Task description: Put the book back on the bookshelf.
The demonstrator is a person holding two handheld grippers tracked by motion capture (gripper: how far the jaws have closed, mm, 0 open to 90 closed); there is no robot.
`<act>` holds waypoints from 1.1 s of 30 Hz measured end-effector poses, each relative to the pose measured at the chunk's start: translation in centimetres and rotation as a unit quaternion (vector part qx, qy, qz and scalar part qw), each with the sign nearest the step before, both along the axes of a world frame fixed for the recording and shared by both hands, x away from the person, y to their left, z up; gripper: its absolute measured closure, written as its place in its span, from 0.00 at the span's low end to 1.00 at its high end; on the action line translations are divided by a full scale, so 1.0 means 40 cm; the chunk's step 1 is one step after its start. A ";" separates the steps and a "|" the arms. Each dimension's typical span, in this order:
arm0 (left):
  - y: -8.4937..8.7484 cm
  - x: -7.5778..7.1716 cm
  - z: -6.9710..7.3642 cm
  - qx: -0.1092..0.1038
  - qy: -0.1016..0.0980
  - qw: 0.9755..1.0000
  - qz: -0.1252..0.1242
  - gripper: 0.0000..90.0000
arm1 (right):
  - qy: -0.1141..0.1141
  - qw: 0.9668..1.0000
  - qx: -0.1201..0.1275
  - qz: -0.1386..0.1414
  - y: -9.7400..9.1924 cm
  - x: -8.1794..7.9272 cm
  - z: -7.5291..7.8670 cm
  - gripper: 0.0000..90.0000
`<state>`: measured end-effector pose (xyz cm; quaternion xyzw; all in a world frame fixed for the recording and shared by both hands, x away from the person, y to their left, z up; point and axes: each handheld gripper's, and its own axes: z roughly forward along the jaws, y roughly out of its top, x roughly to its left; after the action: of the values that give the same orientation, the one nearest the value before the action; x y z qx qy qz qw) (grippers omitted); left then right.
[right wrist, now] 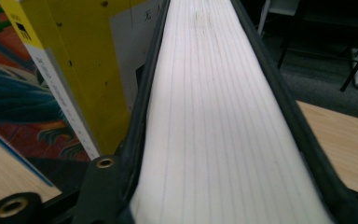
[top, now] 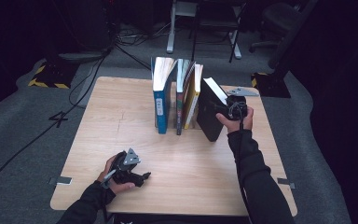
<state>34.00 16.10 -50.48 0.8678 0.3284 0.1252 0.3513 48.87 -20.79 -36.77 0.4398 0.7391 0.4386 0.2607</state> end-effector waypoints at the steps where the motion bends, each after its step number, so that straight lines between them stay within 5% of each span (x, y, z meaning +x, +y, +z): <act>1: 0.000 0.000 0.000 -0.001 0.000 1.000 0.000 0.17 | -0.002 1.000 0.002 -0.002 0.000 0.001 0.001 0.58; 9: -0.001 0.000 0.000 -0.001 0.000 1.000 -0.001 0.17 | -0.021 1.000 0.010 -0.015 0.015 0.013 0.013 0.59; 20: -0.001 0.001 0.000 0.000 -0.001 1.000 -0.003 0.18 | -0.080 0.996 0.033 -0.037 0.033 0.041 0.044 0.59; 28: -0.001 -0.001 0.000 -0.001 -0.002 1.000 -0.006 0.19 | -0.106 0.991 0.054 -0.055 0.047 0.087 -0.001 0.59; 33: 0.000 -0.001 0.001 0.000 -0.002 1.000 -0.007 0.19 | -0.098 0.992 0.055 -0.061 0.052 0.102 -0.029 0.59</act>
<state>33.96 16.09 -50.45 0.8699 0.3216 0.1242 0.3526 52.97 -18.71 -37.94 0.4525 0.6562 0.5032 0.3338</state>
